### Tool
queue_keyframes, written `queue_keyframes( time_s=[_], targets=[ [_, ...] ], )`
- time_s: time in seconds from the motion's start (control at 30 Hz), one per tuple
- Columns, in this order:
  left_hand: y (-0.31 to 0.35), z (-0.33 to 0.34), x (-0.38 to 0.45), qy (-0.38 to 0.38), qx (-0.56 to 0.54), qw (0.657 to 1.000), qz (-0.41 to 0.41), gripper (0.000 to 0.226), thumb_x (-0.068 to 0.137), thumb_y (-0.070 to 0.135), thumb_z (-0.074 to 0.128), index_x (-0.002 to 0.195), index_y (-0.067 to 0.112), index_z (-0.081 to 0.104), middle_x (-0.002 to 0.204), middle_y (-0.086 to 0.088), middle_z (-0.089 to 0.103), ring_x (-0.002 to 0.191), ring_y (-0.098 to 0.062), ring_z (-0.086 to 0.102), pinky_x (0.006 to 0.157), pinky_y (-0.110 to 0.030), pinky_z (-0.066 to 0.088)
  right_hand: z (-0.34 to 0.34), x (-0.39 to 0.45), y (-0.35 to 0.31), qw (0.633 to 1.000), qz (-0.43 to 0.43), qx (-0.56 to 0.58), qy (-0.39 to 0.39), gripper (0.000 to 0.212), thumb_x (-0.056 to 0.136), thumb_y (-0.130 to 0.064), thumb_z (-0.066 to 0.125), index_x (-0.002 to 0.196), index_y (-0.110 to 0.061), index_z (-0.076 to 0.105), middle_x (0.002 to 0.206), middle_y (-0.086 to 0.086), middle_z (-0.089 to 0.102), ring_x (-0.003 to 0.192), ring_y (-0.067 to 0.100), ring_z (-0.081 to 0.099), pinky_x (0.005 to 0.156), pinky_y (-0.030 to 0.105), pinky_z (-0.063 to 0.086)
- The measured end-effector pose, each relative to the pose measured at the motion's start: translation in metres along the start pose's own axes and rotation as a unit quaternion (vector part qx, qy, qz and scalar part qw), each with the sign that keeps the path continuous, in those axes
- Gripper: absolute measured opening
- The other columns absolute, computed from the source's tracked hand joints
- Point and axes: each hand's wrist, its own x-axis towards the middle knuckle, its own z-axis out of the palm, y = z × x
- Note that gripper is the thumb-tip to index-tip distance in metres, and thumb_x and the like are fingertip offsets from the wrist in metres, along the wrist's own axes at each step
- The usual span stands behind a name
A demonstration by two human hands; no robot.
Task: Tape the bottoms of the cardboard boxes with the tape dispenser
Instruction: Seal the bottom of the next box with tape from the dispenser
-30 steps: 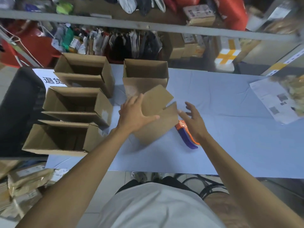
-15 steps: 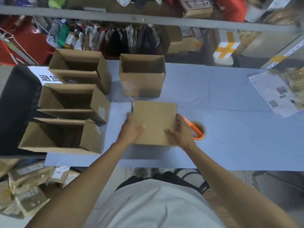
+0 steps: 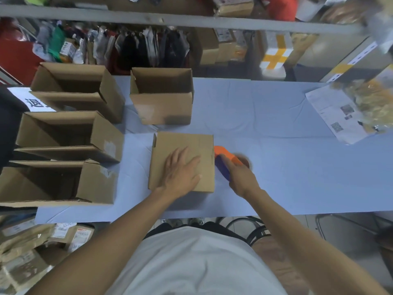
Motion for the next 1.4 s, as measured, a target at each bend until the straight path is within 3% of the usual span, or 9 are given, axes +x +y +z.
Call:
queue_keyframes(
  time_s=[0.07,0.17,0.3,0.53,0.7,0.8,1.0,1.13,1.4],
  targets=[
    [0.009,-0.01,0.005,0.008,-0.015,1.0,-0.022,0.05,0.088,0.043,0.054,0.136,0.03,0.047,0.154,-0.007,0.028,0.141,-0.03,0.02,0.115,-0.043,0.02,-0.012,0.002,0.009,0.999,0.001,-0.012,0.042,0.085,0.08,0.003,0.049,0.153,-0.031,0.022,0.132,0.01,0.052,0.109,0.034,0.051,0.071,0.034,0.047],
    [0.026,-0.026,0.019,0.028,-0.062,0.998,-0.017,0.033,0.089,0.03,0.054,0.119,0.017,0.059,0.126,-0.006,0.053,0.119,-0.028,0.043,0.099,-0.036,0.037,-0.031,0.0,0.026,0.988,0.088,0.1,0.073,0.061,0.087,-0.016,0.049,0.146,-0.019,0.033,0.105,0.012,0.065,0.083,0.03,0.057,0.064,0.034,0.044],
    [0.048,-0.034,0.038,0.006,-0.252,0.967,-0.041,0.022,0.092,0.016,0.051,0.108,0.007,0.064,0.108,-0.007,0.068,0.101,-0.027,0.06,0.091,-0.037,0.047,-0.049,-0.015,0.038,0.979,0.067,0.173,0.081,0.057,0.078,-0.052,0.066,0.127,-0.029,0.049,0.092,-0.01,0.064,0.08,0.014,0.061,0.066,0.027,0.047],
    [0.064,-0.031,0.056,-0.103,-0.552,0.817,-0.132,0.016,0.098,0.012,0.052,0.092,0.011,0.067,0.084,-0.004,0.068,0.074,-0.013,0.066,0.074,-0.024,0.055,-0.063,-0.021,0.051,0.983,-0.035,0.162,0.084,0.05,0.072,-0.043,0.082,0.114,-0.033,0.057,0.096,-0.016,0.064,0.085,0.005,0.059,0.072,0.024,0.049],
    [0.059,-0.026,0.055,-0.071,-0.609,0.77,-0.177,0.016,0.095,0.008,0.059,0.082,0.014,0.067,0.066,0.003,0.065,0.062,-0.009,0.06,0.064,-0.019,0.052,-0.065,-0.014,0.053,0.98,-0.073,0.173,0.07,0.05,0.071,-0.039,0.083,0.113,-0.037,0.057,0.095,-0.019,0.063,0.087,0.003,0.059,0.074,0.025,0.05],
    [0.058,-0.027,0.055,-0.085,-0.636,0.747,-0.175,0.017,0.099,0.01,0.053,0.09,0.012,0.067,0.082,-0.001,0.069,0.072,-0.01,0.065,0.07,-0.02,0.055,-0.064,-0.01,0.051,0.979,-0.087,0.177,0.061,0.052,0.07,-0.037,0.085,0.114,-0.036,0.057,0.096,-0.022,0.062,0.088,0.003,0.059,0.075,0.025,0.051],
    [0.061,-0.031,0.051,-0.138,-0.656,0.726,-0.155,0.028,0.102,0.007,0.042,0.113,-0.006,0.064,0.1,-0.016,0.07,0.084,-0.018,0.07,0.074,-0.024,0.058,-0.064,-0.004,0.048,0.972,-0.111,0.204,0.047,0.052,0.07,-0.035,0.086,0.114,-0.035,0.058,0.099,-0.017,0.064,0.088,0.009,0.062,0.076,0.032,0.054],
    [0.065,-0.03,0.053,-0.142,-0.624,0.753,-0.157,0.03,0.101,0.002,0.04,0.116,-0.006,0.065,0.111,-0.021,0.069,0.102,-0.027,0.068,0.091,-0.031,0.056,-0.065,-0.002,0.048,0.968,-0.117,0.216,0.045,0.054,0.07,-0.034,0.087,0.115,-0.035,0.058,0.101,-0.018,0.064,0.09,0.008,0.062,0.076,0.03,0.055],
    [0.069,-0.029,0.06,-0.056,-0.535,0.809,-0.238,0.016,0.09,-0.004,0.056,0.085,0.006,0.067,0.089,-0.017,0.073,0.092,-0.032,0.071,0.084,-0.041,0.06,-0.07,-0.008,0.049,0.952,-0.129,0.271,0.063,0.057,0.067,-0.046,0.082,0.117,-0.036,0.056,0.103,-0.024,0.063,0.095,0.004,0.062,0.071,0.012,0.05]
  ],
)
